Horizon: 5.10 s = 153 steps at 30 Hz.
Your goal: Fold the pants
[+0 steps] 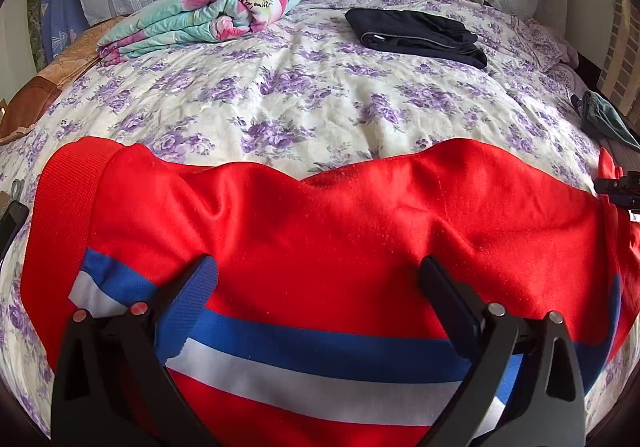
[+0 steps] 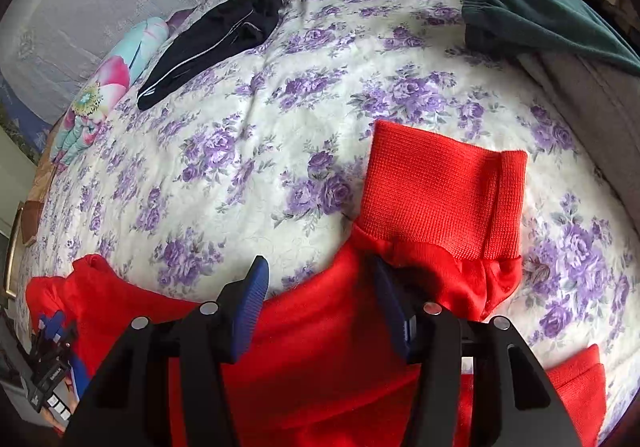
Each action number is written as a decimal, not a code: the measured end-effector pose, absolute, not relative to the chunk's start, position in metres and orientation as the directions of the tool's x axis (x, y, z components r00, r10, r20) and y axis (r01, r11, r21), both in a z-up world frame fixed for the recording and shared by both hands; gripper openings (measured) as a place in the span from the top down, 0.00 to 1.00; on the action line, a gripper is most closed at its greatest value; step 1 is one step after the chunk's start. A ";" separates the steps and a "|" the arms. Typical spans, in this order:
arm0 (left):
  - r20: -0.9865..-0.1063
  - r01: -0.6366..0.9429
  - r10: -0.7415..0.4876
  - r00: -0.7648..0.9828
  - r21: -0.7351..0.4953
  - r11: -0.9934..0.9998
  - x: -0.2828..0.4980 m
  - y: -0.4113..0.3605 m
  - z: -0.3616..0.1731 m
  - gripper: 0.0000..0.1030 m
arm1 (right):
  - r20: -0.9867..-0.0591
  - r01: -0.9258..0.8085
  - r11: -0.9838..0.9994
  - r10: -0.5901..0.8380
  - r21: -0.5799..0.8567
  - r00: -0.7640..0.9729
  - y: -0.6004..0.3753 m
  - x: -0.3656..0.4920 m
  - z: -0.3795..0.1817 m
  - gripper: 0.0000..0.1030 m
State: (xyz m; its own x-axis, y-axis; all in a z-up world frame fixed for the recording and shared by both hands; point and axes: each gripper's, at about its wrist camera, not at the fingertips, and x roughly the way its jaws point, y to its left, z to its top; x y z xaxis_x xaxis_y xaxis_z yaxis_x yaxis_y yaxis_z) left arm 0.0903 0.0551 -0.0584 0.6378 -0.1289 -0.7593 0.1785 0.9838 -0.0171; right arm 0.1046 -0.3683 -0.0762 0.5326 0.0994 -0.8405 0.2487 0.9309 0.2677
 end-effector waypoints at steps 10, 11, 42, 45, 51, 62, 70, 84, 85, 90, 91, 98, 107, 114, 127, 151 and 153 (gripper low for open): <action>-0.755 0.183 -0.143 0.640 -0.030 0.983 0.090 0.056 -0.057 0.05 | -0.773 0.221 0.937 0.074 0.270 0.630 -0.379 0.086 -0.067 0.97; -0.755 0.183 -0.143 0.640 -0.031 0.983 0.090 0.056 -0.057 0.05 | -0.744 0.218 0.931 0.080 0.294 0.663 -0.382 0.075 -0.060 0.97; -0.751 0.195 -0.164 0.640 -0.048 0.980 0.088 0.058 -0.057 0.05 | -0.540 0.274 0.709 0.177 0.650 0.823 -0.427 -0.060 -0.064 0.97; -0.738 0.204 -0.216 0.640 -0.108 0.973 0.087 0.067 -0.055 0.05 | -0.488 0.198 0.771 0.164 0.606 0.857 -0.414 -0.078 -0.030 0.97; -0.734 0.214 -0.231 0.639 -0.119 0.970 0.087 0.068 -0.055 0.05 | -0.687 0.345 0.780 0.146 0.523 0.712 -0.426 -0.090 -0.083 0.95; -0.742 0.219 -0.217 0.635 -0.097 0.971 0.088 0.066 -0.057 0.05 | -0.519 0.324 0.542 0.255 0.775 0.816 -0.450 -0.117 -0.092 0.71; -0.745 0.217 -0.208 0.634 -0.087 0.972 0.087 0.065 -0.057 0.05 | -0.577 0.403 0.566 0.164 0.720 0.800 -0.463 -0.127 -0.088 0.33; -0.749 0.228 -0.190 0.635 -0.054 0.972 0.084 0.061 -0.059 0.05 | -0.621 0.358 0.783 0.046 0.509 0.782 -0.464 -0.099 -0.094 0.58; -0.751 0.232 -0.192 0.632 -0.052 0.971 0.083 0.060 -0.059 0.05 | -0.578 0.341 0.760 0.055 0.553 0.814 -0.469 -0.109 -0.094 0.57; -0.748 0.237 -0.191 0.636 -0.046 0.970 0.079 0.062 -0.058 0.05 | -0.461 0.484 0.789 -0.293 0.379 0.837 -0.468 -0.146 -0.030 0.52; -0.746 0.234 -0.192 0.638 -0.050 0.971 0.078 0.064 -0.057 0.05 | -0.436 0.462 0.813 -0.294 0.354 0.851 -0.464 -0.143 -0.017 0.52; -0.699 0.141 -0.075 0.711 0.037 0.989 0.060 0.089 -0.031 0.05 | -0.431 -0.138 0.896 0.332 0.423 0.839 -0.344 -0.008 0.011 0.53; -0.664 0.126 -0.023 0.747 0.107 0.986 0.044 0.108 -0.050 0.04 | -0.579 -0.364 0.744 0.666 0.561 0.470 -0.187 0.165 -0.032 0.57; -0.610 0.099 0.041 0.791 0.194 0.976 0.039 0.096 -0.060 0.04 | -0.665 -0.363 0.770 0.638 0.526 0.388 -0.165 0.170 -0.060 0.58; -0.606 0.101 0.047 0.794 0.208 0.973 0.039 0.093 -0.062 0.04 | -0.748 -0.481 0.823 0.518 0.302 0.415 -0.134 0.179 -0.076 0.89; -0.830 -0.087 -0.106 0.547 -0.183 0.979 0.131 0.196 -0.044 0.04 | -0.670 -0.391 0.799 0.598 0.456 0.441 -0.142 0.177 -0.080 1.00; -0.825 -0.102 -0.117 0.553 -0.207 0.973 0.124 0.200 -0.041 0.04 | -0.654 -0.404 0.811 0.582 0.423 0.484 -0.144 0.162 -0.068 0.95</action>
State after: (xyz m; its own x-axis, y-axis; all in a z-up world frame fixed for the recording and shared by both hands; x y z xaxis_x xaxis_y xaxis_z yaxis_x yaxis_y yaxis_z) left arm 0.1238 0.2000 -0.0406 0.5534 -0.1171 -0.8246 -0.1023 0.9730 -0.2068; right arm 0.1619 -0.1436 -0.0682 0.4836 0.5817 -0.6541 -0.4040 0.8112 0.4227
